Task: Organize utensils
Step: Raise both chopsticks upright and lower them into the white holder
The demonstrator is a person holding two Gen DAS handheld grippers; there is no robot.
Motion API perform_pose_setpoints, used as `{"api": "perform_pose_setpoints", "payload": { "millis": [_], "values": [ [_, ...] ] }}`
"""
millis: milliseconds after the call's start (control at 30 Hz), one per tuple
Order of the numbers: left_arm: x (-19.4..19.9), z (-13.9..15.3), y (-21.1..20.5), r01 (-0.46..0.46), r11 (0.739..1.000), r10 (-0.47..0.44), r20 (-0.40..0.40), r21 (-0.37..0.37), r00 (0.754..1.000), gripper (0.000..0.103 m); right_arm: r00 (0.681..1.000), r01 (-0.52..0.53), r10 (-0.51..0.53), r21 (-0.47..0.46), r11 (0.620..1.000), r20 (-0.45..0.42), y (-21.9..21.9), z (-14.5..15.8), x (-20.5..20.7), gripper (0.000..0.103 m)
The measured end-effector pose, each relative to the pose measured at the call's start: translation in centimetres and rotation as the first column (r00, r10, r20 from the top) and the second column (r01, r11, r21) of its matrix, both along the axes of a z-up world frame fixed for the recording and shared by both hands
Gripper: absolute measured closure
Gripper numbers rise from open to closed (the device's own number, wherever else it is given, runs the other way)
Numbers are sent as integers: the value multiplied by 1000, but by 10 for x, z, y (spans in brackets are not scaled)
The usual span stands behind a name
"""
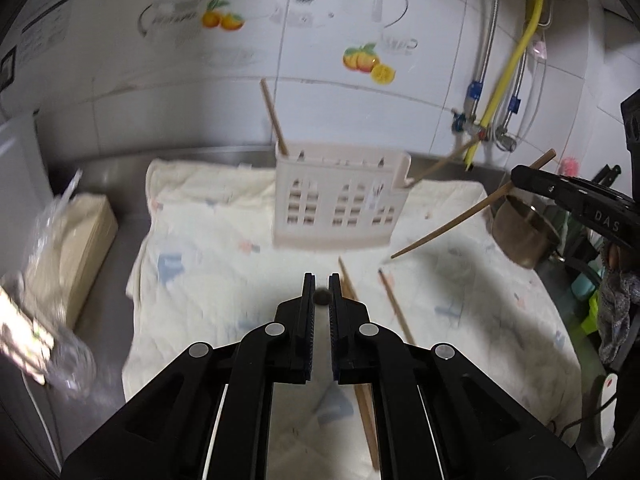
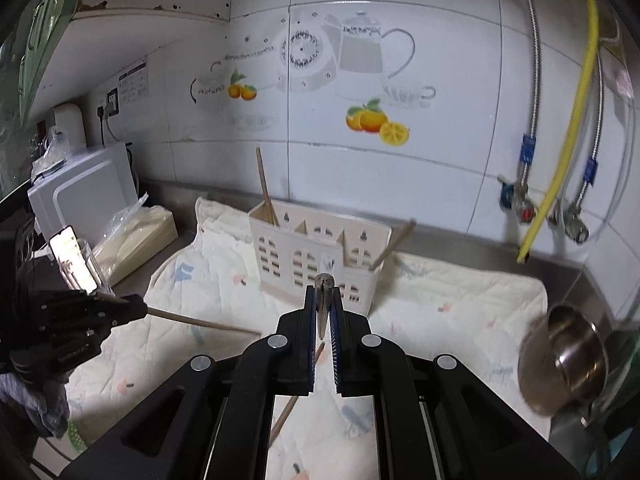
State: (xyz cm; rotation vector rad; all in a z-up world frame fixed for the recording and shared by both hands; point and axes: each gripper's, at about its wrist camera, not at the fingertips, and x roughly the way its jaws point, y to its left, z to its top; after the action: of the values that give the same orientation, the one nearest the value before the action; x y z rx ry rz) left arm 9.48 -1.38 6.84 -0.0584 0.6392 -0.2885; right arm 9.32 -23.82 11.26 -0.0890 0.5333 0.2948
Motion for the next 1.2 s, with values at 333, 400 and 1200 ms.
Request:
{"api": "perform_pose_setpoints", "payload": {
  "millis": [333,400,1200],
  "values": [
    [28,68,-5,45,999,-48,107,25,993,98,998,4,-5,16,1000,68,-10,56,29,97],
    [28,83,-5,47,998,-51,145,28,988,98,996,11,-13,20,1000,89,-13,65,30,97],
    [140,87,10,-48,995,61,163,-85,985,97,997,75,-76,-28,997,-27,-6,25,111,96]
  ]
}}
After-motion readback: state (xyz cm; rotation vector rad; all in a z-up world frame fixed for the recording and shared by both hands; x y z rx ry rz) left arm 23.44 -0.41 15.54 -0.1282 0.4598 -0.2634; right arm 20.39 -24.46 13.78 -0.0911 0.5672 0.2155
